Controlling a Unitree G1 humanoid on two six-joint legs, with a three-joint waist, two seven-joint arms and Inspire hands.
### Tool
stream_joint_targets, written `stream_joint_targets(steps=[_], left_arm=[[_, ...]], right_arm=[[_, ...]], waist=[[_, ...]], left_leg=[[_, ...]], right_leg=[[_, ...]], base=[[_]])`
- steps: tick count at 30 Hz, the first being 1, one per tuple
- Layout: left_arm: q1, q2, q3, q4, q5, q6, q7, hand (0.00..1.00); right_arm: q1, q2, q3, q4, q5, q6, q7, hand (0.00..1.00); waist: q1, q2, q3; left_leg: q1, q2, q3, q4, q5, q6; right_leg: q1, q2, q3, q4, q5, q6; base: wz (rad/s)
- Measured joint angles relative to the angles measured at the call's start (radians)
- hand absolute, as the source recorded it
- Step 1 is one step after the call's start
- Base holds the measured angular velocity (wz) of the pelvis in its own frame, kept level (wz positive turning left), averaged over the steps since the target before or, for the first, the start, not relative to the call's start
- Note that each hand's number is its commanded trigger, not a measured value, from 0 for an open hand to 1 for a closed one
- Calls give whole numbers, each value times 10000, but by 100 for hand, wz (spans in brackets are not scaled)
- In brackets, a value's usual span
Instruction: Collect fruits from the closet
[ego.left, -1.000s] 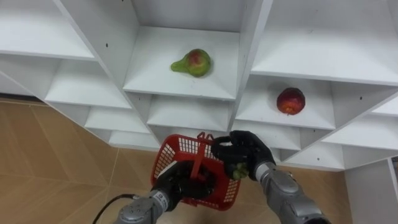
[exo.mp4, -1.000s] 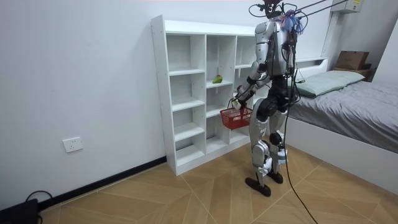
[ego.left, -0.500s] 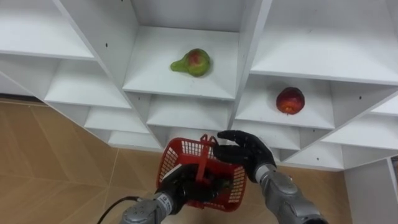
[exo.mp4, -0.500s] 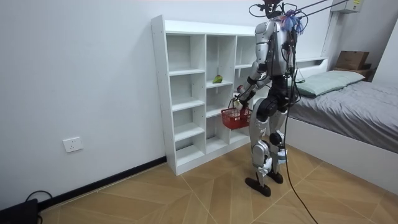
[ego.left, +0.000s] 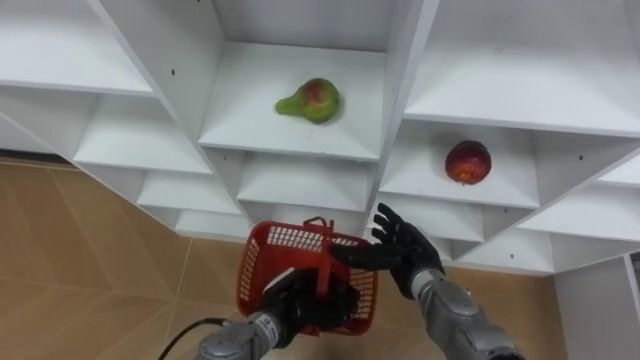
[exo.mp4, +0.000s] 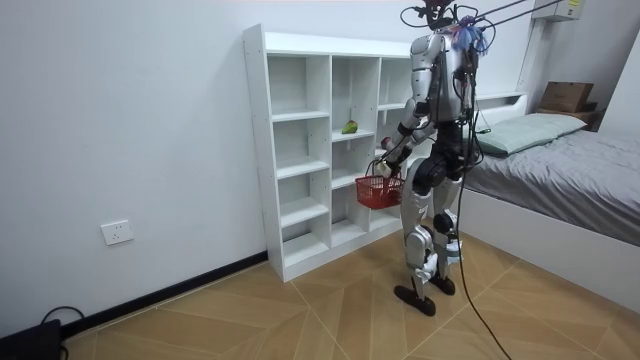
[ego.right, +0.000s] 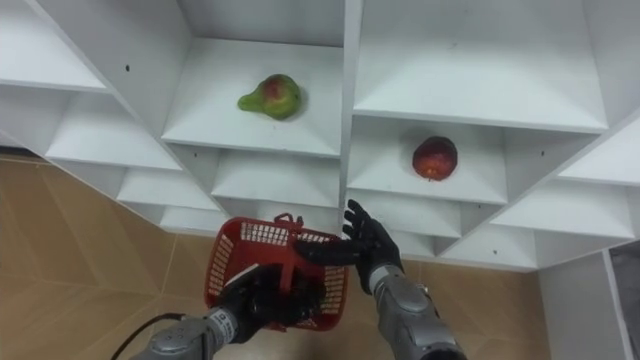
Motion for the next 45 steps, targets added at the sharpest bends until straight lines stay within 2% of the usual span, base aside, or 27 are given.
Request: stream_joint_targets(steps=[10, 14, 19, 23, 26, 29, 31, 33, 37, 39, 41, 43, 44, 45], left_arm=[[-24, -59, 88, -9, -94, 14, 23, 100], [-43, -36, 213, -7, -103, -7, 86, 100], [-39, 75, 222, 49, -97, -125, 373, 100], [18, 128, 843, 45, -13, -195, 656, 100], [154, 282, 971, 38, 83, -287, 1065, 100], [301, 361, 983, -24, 11, -354, 1391, 100], [326, 402, 1011, -39, 34, -358, 1526, 100], [367, 418, 1234, -108, 94, -406, 1617, 100], [534, 557, 1406, -728, 101, -564, 1854, 100], [596, 597, 1429, -1025, 88, -628, 2031, 100], [622, 660, 1439, -1022, 79, -659, 2036, 100], [624, 687, 1444, -1015, 95, -674, 2036, 100], [635, 697, 1460, -1012, 107, -741, 2038, 100], [674, 707, 1483, -1012, 106, -781, 2051, 100]], right_arm=[[-122, 36, 96, -4, -151, -29, -207, 0], [-138, -17, 199, 6, -1129, -70, -215, 0], [-59, -318, 400, -289, -1940, 30, -196, 0], [613, -797, 419, -1671, -3641, 219, -183, 0], [967, -1030, 580, -2409, -4745, 231, -81, 0], [1092, -1338, 882, -3802, -5409, 216, 48, 0], [1101, -1341, 867, -4416, -5747, 159, 34, 0], [1273, -1294, 902, -5015, -6223, 173, 163, 0], [1534, -1394, 988, -5592, -6375, 151, 295, 0], [1671, -1626, 991, -6146, -6676, 151, 368, 0], [1648, -1664, 981, -6372, -6874, 96, 354, 0], [1641, -1684, 978, -6589, -7177, 82, 295, 0], [1624, -1709, 974, -6780, -7406, 39, 287, 0], [1624, -1727, 958, -6916, -7597, -63, 287, 0]], waist=[[-8, 19, 0], [-22, 17, 0], [2, 8, 4], [4, -31, -3], [13, -137, 11], [36, -276, -36], [52, -374, -84], [94, -542, -189], [284, -754, -295], [387, -787, -293], [394, -825, -282], [439, -889, -256], [470, -943, -207], [483, -994, -197]], left_leg=[[-22, -1, -105, 1, 10, -8], [-16, -10, -241, 5, 18, -19], [65, -9, -259, 15, 20, -21], [189, -9, -214, -3, 21, -22], [474, 5, -147, -92, 28, -34], [647, 5, -112, -131, 29, -36], [836, 4, -123, -163, 30, -38], [1139, -2, -153, -209, 28, -39], [1458, -18, -219, -316, 28, -40], [1618, -30, -229, -384, 28, -39], [1810, -36, -234, -530, 54, -51], [1985, -35, -250, -591, 60, -58], [2086, -36, -261, -650, 74, -76], [2111, -35, -290, -667, 81, -81]], right_leg=[[2, -2, -90, 0, 0, 0], [64, -13, -220, -5, 0, 0], [143, -17, -238, -10, 0, 0], [236, -6, -226, -9, 0, 0], [481, 16, -204, -24, -1, 0], [632, 19, -163, -29, -2, 0], [824, 23, -162, -77, -3, 1], [1205, 36, -178, -236, -3, 0], [1505, 30, -236, -258, -3, 1], [1663, 33, -229, -259, -4, 3], [1843, 58, -229, -286, -5, 4], [2027, 59, -237, -376, -5, 4], [2109, 56, -233, -390, -7, 5], [2156, 52, -234, -400, -9, 7]], base=[[1], [8], [3], [-4], [-2], [-3], [0], [3], [2], [0], [0], [0], [3], [5]])
